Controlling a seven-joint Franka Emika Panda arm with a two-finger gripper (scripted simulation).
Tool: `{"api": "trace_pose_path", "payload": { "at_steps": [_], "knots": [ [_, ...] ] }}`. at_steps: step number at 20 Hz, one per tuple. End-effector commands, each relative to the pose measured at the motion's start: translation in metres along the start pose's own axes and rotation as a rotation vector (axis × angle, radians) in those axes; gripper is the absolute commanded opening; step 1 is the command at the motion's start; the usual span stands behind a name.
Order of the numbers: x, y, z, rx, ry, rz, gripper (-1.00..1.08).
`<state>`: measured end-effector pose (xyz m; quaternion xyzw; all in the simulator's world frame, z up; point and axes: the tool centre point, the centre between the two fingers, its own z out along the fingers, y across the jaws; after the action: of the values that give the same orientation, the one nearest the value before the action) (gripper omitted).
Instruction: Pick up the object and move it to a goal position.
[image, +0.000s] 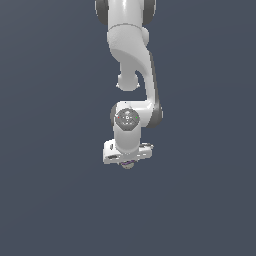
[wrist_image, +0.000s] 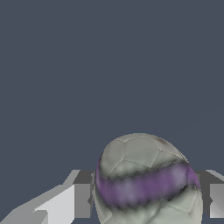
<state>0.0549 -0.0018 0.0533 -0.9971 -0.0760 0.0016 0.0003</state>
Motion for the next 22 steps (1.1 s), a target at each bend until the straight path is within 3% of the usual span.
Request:
{"api": "trace_pose_path", "payload": {
  "at_steps": [1, 15, 22],
  "knots": [
    [-0.009, 0.018, -0.011, -0.001, 0.002, 0.002, -1.00],
    [-0.079, 0.153, -0.090, 0.000, 0.003, 0.002, -1.00],
    [-0.101, 0.199, -0.117, 0.000, 0.003, 0.002, -1.00]
  ]
}}
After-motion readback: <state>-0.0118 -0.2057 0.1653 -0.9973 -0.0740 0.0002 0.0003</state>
